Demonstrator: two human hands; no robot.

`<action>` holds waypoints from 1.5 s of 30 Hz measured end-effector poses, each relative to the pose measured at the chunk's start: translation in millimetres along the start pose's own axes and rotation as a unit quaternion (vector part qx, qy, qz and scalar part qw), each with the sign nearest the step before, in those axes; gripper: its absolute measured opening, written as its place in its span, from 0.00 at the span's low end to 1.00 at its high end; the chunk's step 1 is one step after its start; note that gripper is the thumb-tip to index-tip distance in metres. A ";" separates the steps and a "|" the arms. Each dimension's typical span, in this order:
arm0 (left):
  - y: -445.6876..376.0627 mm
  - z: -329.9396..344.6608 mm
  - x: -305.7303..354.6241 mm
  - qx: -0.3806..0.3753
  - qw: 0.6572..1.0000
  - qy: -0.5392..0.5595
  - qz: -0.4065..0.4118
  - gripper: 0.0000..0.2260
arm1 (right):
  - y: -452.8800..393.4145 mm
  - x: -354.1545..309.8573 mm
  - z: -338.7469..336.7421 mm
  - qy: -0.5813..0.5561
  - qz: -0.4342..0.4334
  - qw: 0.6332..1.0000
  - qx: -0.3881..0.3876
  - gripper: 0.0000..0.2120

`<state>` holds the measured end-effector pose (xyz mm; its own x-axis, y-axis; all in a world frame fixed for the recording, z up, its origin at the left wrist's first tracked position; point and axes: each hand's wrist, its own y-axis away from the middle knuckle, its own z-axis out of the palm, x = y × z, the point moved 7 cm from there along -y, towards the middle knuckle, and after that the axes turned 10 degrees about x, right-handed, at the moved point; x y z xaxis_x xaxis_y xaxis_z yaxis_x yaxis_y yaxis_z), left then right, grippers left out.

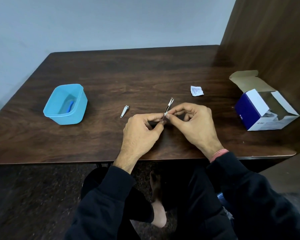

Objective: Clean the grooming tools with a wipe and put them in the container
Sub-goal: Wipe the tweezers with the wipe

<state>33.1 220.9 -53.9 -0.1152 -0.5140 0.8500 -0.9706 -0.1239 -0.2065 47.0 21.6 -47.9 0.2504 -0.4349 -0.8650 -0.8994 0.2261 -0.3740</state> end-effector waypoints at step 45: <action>-2.2 0.4 -4.7 -0.003 1.000 -0.002 0.016 0.09 | 4.7 -3.2 10.4 -0.054 0.004 0.996 -0.066 0.06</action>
<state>35.9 223.2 -57.6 -0.1445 -0.5218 0.8408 -0.9676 -0.1033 -0.2303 45.7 33.1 -50.3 0.2744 -0.3359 -0.9010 -0.9390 0.1085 -0.3264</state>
